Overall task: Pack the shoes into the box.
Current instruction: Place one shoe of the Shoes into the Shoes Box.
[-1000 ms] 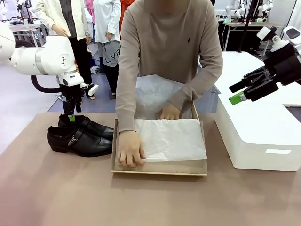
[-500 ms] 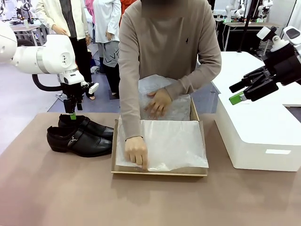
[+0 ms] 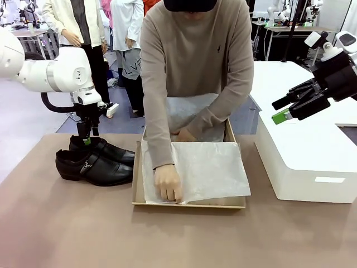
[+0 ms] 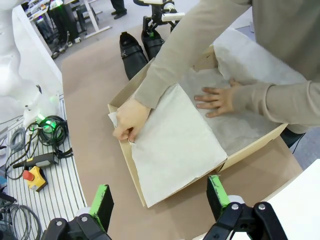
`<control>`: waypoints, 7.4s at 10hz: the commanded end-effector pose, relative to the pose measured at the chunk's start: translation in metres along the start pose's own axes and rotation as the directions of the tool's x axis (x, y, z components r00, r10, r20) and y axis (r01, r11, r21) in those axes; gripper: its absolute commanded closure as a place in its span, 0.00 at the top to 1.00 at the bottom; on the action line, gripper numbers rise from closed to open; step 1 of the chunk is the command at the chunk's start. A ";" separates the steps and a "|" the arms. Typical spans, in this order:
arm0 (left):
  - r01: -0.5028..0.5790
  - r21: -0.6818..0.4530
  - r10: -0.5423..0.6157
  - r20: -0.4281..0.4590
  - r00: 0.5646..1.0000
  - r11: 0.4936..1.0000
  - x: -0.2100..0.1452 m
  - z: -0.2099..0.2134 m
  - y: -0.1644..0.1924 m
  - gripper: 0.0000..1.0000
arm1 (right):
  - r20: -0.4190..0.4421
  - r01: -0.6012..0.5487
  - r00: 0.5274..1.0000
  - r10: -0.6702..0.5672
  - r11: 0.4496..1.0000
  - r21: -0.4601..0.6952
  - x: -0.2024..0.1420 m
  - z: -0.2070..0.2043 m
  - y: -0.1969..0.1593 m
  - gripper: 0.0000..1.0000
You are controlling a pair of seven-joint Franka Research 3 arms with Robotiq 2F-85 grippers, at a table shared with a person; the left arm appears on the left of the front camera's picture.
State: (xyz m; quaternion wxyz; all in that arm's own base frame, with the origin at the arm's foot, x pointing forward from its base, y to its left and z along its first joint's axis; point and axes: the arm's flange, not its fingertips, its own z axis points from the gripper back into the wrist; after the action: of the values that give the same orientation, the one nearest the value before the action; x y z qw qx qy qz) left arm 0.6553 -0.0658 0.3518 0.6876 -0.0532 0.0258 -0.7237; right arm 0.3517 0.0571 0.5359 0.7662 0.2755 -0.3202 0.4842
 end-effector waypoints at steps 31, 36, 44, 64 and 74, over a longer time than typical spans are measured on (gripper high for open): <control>-0.227 0.190 0.235 -0.019 0.972 0.955 -0.026 0.154 -0.028 0.00 | 0.030 -0.024 0.999 0.023 1.000 0.012 0.003 -0.001 -0.003 1.00; -0.200 0.182 0.202 0.008 0.979 0.963 -0.027 0.145 -0.024 0.00 | 0.030 -0.024 0.999 0.023 1.000 0.012 0.003 -0.001 -0.003 1.00; -0.155 0.204 0.162 -0.017 0.987 0.967 -0.002 0.167 -0.020 0.00 | 0.030 -0.024 0.999 0.023 1.000 0.012 0.003 -0.001 -0.003 1.00; -0.065 0.127 0.059 0.046 0.997 0.990 0.114 0.176 -0.007 0.00 | 0.030 -0.024 0.999 0.023 1.000 0.012 0.003 -0.001 -0.003 1.00; -0.180 0.028 0.178 0.066 0.982 0.983 0.218 0.187 0.006 0.00 | 0.030 -0.024 0.999 0.023 1.000 0.012 0.003 -0.001 -0.003 1.00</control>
State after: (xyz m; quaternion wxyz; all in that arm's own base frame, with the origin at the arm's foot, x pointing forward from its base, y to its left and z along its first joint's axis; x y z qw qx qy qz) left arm 0.6539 -0.2673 0.5291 0.7426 -0.0556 -0.0059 -0.6674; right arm 0.3522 0.0567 0.5369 0.7659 0.2760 -0.3189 0.4854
